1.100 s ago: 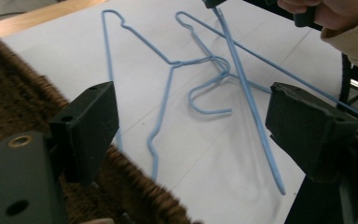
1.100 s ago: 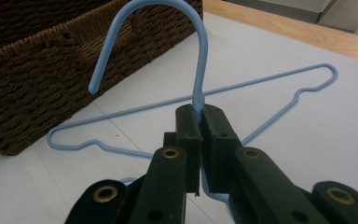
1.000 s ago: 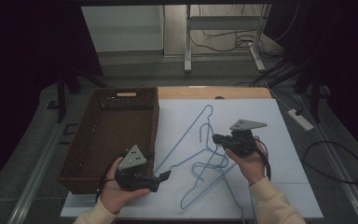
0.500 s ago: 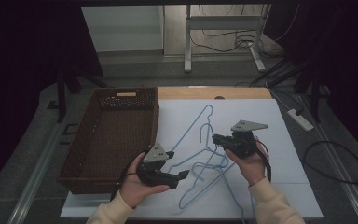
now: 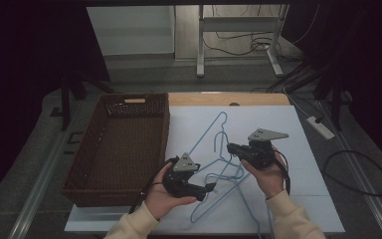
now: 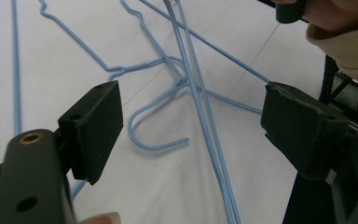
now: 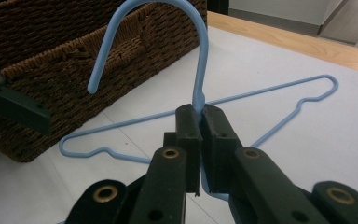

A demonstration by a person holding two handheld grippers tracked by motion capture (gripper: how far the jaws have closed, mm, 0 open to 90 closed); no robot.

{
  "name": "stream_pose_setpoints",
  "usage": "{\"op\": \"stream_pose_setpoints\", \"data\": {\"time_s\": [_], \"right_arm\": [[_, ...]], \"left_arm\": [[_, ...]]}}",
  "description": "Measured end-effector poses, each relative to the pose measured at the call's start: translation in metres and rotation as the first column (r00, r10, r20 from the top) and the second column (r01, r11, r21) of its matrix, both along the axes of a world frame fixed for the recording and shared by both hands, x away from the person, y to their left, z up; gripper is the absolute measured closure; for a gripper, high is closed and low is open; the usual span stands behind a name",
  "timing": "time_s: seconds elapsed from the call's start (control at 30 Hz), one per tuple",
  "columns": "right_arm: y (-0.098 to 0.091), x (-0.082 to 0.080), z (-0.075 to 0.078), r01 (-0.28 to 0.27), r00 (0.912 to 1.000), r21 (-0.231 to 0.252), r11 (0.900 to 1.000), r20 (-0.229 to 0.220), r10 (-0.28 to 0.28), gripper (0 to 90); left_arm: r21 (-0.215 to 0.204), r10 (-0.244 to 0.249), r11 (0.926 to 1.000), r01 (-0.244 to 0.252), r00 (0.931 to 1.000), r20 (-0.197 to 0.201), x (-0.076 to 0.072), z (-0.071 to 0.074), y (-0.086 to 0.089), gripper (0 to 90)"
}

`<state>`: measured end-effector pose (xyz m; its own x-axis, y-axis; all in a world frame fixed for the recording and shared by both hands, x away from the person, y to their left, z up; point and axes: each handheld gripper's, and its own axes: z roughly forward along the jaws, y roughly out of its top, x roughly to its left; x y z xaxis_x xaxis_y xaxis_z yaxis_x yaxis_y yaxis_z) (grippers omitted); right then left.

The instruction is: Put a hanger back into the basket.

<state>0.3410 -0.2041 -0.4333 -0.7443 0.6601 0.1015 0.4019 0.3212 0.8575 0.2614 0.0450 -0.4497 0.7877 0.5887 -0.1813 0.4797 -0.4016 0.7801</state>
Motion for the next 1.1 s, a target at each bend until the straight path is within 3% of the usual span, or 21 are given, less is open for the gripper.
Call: {"op": "stream_pose_setpoints", "data": {"time_s": [0.23, 0.5, 0.67, 0.73, 0.83, 0.87, 1.03, 1.1], "right_arm": [[0.001, -0.001, 0.000, -0.003, 1.0000, 0.004, 1.0000, 0.001, 0.003, 86.1], [0.001, -0.003, 0.002, -0.005, 1.0000, 0.008, 1.0000, 0.007, 0.005, 86.1], [0.000, -0.005, 0.003, -0.008, 0.9999, 0.021, 0.9997, 0.008, 0.008, 86.1], [0.000, -0.005, 0.003, -0.008, 0.9999, 0.020, 0.9998, 0.008, 0.008, 86.1], [0.000, -0.005, 0.003, -0.011, 0.9999, 0.020, 0.9997, 0.007, 0.011, 86.0], [0.000, -0.006, 0.004, -0.011, 0.9999, 0.024, 0.9996, 0.010, 0.011, 86.0], [0.001, -0.007, 0.004, -0.017, 0.9997, 0.023, 0.9996, 0.017, 0.016, 85.9], [-0.001, -0.009, 0.006, -0.017, 0.9996, 0.029, 0.9994, 0.023, 0.016, 85.7]], "left_arm": [[0.026, 0.006, 0.9997, -0.005, 0.9997, -0.025, 0.009, -0.009, -0.016, 23.8], [0.004, 0.001, 1.0000, 0.000, 0.9966, -0.082, 0.023, -0.021, -0.030, 35.7], [-0.030, -0.030, 0.9992, 0.026, 0.9905, -0.135, 0.033, -0.029, -0.034, 53.2], [-0.038, -0.031, 0.9989, 0.026, 0.9900, -0.138, 0.034, -0.030, -0.034, 55.9], [-0.045, -0.041, 0.9984, 0.036, 0.9895, -0.138, 0.034, -0.030, -0.035, 68.2], [-0.053, -0.046, 0.9978, 0.039, 0.9886, -0.143, 0.034, -0.030, -0.035, 75.9], [-0.054, -0.037, 0.9981, 0.030, 0.9883, -0.148, 0.035, -0.028, -0.035, 83.3], [-0.058, -0.012, 0.9983, 0.004, 0.9896, -0.143, 0.035, -0.028, -0.034, 85.4]]}}
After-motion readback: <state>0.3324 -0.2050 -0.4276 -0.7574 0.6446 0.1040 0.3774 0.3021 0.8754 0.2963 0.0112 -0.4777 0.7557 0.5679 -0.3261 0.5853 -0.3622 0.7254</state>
